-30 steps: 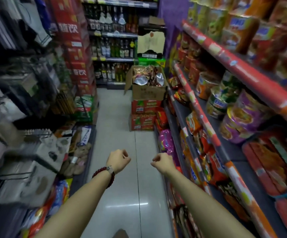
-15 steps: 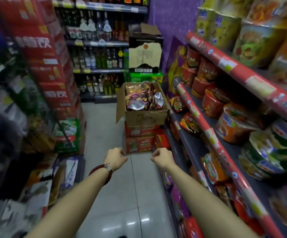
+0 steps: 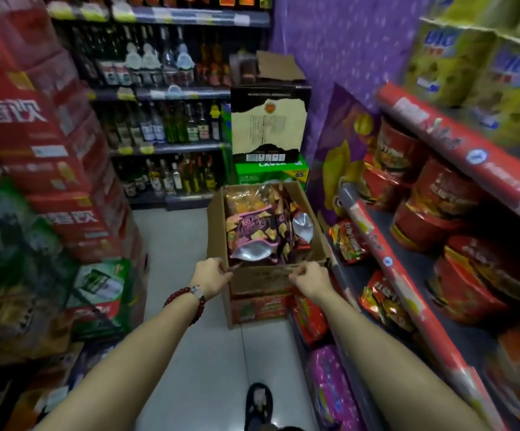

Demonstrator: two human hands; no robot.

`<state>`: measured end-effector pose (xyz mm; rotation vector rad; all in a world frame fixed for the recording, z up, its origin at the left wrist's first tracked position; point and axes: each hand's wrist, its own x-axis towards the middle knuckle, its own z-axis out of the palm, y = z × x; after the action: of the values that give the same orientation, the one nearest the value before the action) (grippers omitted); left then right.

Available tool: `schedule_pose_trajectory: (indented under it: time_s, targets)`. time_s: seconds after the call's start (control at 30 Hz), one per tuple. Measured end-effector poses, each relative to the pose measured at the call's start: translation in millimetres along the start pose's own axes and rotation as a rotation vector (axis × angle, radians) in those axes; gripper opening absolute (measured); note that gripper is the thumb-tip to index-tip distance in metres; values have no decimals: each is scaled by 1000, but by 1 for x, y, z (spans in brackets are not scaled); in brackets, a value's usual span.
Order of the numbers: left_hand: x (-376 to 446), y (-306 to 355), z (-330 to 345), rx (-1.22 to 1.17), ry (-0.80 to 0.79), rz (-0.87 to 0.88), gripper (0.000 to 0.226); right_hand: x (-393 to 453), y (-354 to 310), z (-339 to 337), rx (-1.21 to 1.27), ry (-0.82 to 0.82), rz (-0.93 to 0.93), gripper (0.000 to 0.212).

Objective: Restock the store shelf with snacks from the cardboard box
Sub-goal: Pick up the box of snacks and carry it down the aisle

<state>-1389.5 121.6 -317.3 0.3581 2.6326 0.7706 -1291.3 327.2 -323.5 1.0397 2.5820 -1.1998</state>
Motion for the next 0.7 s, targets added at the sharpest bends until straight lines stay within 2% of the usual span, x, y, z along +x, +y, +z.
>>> schedule_pose_trajectory:
  time_s: [0.13,0.33,0.5,0.7]
  targets:
    - [62,20,-15,-44,-4,-42,16,71,-33,-15,-13,8,-7,21]
    - [134,20,-17,-95,-26,-124,30,134,-51,-20,-5,20,31,24]
    - [193,10,-9,-147,-32,-171,46,181,-46,-11,72,79,92,19]
    - [249,-6,12,-251,-61,-258,75,228,-20,-6,85,221,125,39]
